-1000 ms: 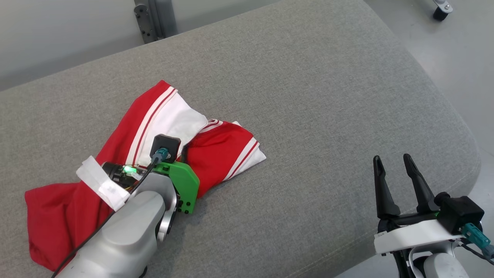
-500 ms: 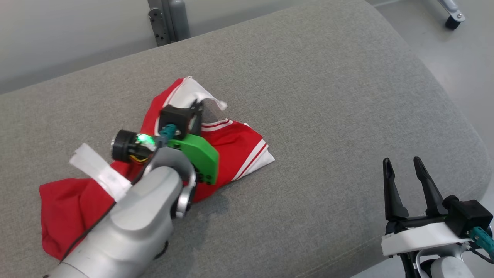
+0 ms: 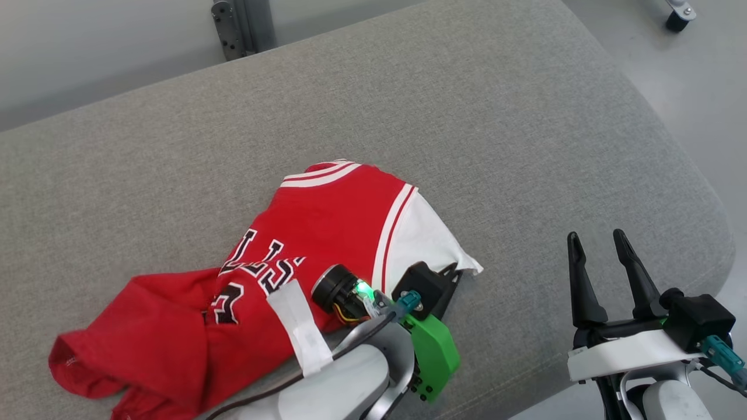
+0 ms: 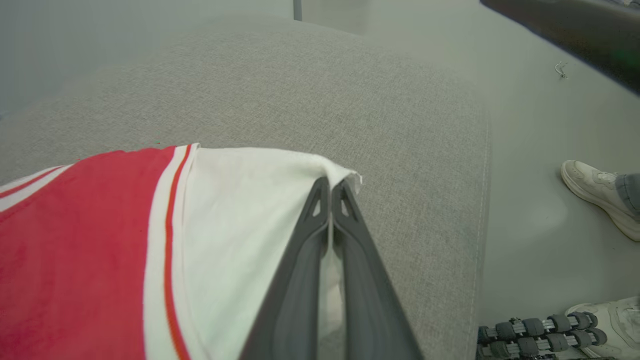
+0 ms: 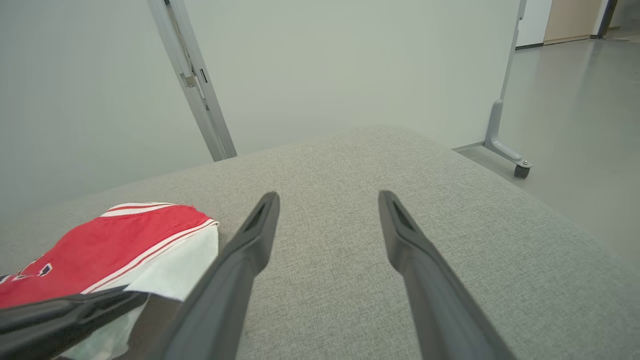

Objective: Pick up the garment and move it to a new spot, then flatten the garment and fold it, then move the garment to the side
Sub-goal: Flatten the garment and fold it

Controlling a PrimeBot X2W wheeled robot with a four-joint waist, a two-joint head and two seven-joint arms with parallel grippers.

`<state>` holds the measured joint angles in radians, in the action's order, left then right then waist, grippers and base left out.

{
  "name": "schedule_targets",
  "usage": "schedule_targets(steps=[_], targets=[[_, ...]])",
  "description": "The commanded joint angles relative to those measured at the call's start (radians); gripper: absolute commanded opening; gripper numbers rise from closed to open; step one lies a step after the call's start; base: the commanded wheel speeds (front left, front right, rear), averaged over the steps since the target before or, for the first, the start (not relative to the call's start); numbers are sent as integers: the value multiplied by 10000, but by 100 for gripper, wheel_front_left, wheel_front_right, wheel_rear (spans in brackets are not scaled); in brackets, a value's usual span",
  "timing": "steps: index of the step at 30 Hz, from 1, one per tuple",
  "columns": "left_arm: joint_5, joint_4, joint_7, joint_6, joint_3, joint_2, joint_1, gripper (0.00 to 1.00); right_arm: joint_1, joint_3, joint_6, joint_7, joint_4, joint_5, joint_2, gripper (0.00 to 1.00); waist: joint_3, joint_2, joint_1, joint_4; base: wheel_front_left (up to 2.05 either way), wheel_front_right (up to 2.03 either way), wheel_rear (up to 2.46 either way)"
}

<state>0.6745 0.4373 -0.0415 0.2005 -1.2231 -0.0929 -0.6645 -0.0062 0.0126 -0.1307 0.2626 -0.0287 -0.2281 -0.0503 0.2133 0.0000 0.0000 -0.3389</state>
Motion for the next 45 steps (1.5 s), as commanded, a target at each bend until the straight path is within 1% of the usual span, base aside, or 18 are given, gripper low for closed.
schedule_targets(steps=[1,2,3,4,5,10,12,13,15,16,22,25,27,34,39,40,42,45], targets=[[-157,238,-102,-160,-98,56,104,0,49,-27,-1,31,-32,-39,-14,100,65,0,0,-111,0,0,0],[-148,404,-209,-276,-146,113,182,0,92,-41,-1,31,-46,-44,-14,100,76,0,0,-134,0,0,0],[-198,631,-303,-302,-184,156,212,15,118,-41,-1,31,-57,-57,-14,100,96,0,0,-158,0,0,0],[-245,845,-366,-376,-216,186,236,48,123,-23,-1,31,-66,-62,-10,100,119,0,0,-180,0,0,0],[-153,967,-448,-453,-219,232,307,100,120,-16,-1,31,-69,-63,-10,100,136,0,0,-189,0,0,0],[1073,624,-941,-1077,412,321,925,100,197,-146,-1,31,-51,-114,-12,100,126,0,0,-36,0,0,0],[1442,-15,-1115,-1212,765,-17,1148,100,203,-223,-1,31,-36,-110,-14,100,107,0,0,103,0,0,0],[1635,-345,-1136,-1155,919,-228,1318,100,216,-247,-1,31,-27,-104,-14,100,85,0,0,172,0,0,0],[1829,-1316,-1146,-804,1289,-926,1678,100,295,-325,-1,31,-19,-43,-10,100,15,0,0,383,0,0,0],[1958,-1819,-1102,-502,1507,-1282,1857,100,326,-351,-1,31,-14,-24,-12,100,-24,0,0,496,0,0,0],[2077,-4778,-631,1756,2685,-3746,2917,100,476,-360,-1,31,38,118,-14,100,-243,0,0,1226,0,0,0],[2357,-5720,-494,2573,3235,-4505,3422,100,464,-325,-1,30,75,192,-15,100,-282,0,0,1508,0,0,0],[2271,-6057,-312,2924,3322,-5037,3689,100,424,-293,-1,31,71,257,-14,100,-311,0,0,1657,0,0,0],[2647,-7156,100,3855,3544,-5914,4645,100,409,-369,-1,31,97,382,-15,100,-370,0,0,1936,0,0,0],[3078,-7559,56,4442,3969,-6281,5375,100,532,-385,-1,31,129,387,-15,100,-323,0,0,2071,0,0,0],[3121,-7540,91,4499,3996,-6360,5456,100,532,-387,-1,31,137,390,-17,100,-302,0,0,2089,0,0,0],[3439,-7489,-25,4520,4218,-6167,5615,100,512,-374,-1,31,142,404,-17,100,-258,0,0,2121,0,0,0],[3806,-7128,-202,4347,4499,-6000,5856,100,403,-316,-1,31,118,437,-15,100,-204,0,0,2101,0,0,0]])
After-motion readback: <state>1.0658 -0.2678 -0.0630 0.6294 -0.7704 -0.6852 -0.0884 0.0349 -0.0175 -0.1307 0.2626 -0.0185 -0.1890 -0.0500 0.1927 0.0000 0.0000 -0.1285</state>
